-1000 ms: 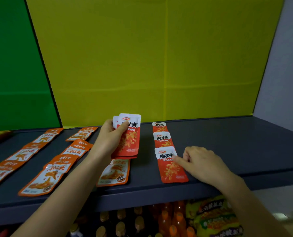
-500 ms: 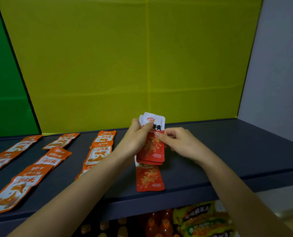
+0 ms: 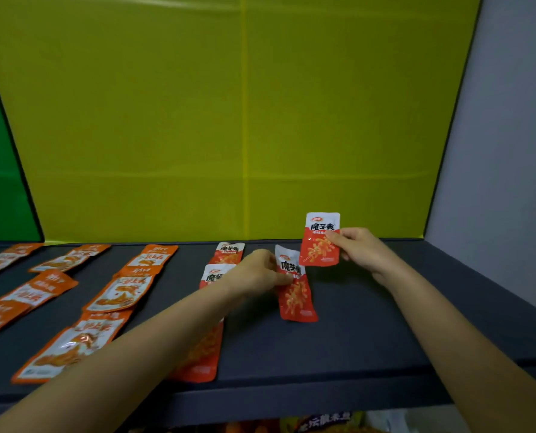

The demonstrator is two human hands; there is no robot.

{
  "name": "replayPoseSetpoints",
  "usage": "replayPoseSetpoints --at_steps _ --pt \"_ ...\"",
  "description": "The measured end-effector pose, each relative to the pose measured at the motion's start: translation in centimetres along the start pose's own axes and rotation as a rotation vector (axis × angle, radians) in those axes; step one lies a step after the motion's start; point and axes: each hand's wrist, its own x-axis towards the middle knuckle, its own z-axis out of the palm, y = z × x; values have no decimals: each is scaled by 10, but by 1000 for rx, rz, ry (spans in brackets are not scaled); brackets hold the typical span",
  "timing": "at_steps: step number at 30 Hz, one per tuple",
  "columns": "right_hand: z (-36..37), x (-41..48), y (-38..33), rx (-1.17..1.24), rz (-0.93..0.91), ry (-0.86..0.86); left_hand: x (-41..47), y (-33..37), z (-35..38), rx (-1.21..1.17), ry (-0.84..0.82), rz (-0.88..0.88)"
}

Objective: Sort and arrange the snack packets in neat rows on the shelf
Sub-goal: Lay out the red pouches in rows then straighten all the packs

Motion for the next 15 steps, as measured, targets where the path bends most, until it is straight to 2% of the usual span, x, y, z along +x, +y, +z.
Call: replayPoseSetpoints --at_steps 4,10,15 --pt "6 26 15 -14 1 -86 9 3 9 237 93 -3" --pt "23 65 35 -135 23 -123 27 -2 16 553 154 -82" --pt "41 86 50 -226 43 -100 32 -7 24 751 238 -29"
